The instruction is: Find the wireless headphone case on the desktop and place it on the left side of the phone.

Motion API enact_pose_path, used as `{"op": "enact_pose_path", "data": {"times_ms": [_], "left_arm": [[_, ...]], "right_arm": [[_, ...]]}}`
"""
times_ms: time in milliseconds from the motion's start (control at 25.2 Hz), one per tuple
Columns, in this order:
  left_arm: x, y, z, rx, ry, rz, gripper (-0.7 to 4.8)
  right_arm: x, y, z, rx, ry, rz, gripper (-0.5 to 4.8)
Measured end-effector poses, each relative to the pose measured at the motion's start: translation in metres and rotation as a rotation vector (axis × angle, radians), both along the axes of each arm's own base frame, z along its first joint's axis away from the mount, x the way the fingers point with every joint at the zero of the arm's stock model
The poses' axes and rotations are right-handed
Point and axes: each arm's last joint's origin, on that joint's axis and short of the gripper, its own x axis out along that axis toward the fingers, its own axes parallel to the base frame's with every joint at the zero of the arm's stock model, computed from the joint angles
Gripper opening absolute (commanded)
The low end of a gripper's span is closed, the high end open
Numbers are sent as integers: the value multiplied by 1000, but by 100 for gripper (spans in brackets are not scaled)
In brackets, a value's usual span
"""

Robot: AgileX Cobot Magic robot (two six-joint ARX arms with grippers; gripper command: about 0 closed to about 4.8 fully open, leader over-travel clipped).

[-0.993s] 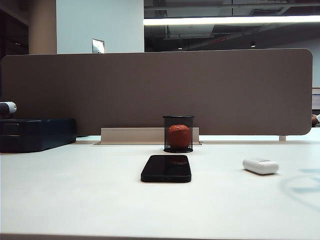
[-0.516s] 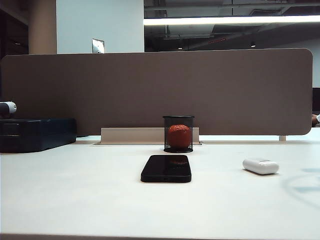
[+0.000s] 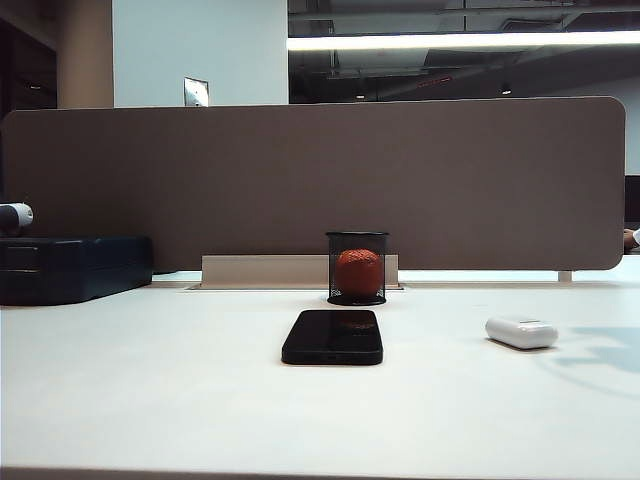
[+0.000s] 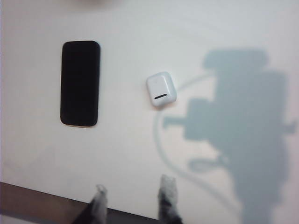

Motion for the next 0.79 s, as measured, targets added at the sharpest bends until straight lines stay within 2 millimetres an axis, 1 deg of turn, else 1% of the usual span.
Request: {"op": "enact_pose_path", "data": {"times_ms": [119, 278, 318, 357, 397, 437, 477, 516, 715, 794], "left_arm": [[0, 0, 0, 0, 0, 0, -5], [0, 0, 0, 0, 0, 0, -5], [0, 0, 0, 0, 0, 0, -5], [0, 0, 0, 0, 0, 0, -5], [0, 0, 0, 0, 0, 0, -5], [0, 0, 0, 0, 0, 0, -5], [0, 0, 0, 0, 0, 0, -5], [0, 0, 0, 0, 0, 0, -5], [0, 0, 0, 0, 0, 0, -5], [0, 0, 0, 0, 0, 0, -5]], "right_arm": [[12, 0, -8, 0, 35, 0, 218], [31, 4, -19, -2, 67, 15, 221], [39, 8, -24, -3, 72, 27, 223], [44, 10, -27, -3, 72, 36, 241], [47, 12, -28, -5, 71, 46, 272], [51, 15, -30, -10, 64, 66, 314], [55, 19, -33, -16, 56, 89, 337], [59, 21, -35, -20, 50, 106, 349], [77, 34, -47, -36, 31, 176, 357], [84, 38, -53, -38, 36, 187, 404]]}}
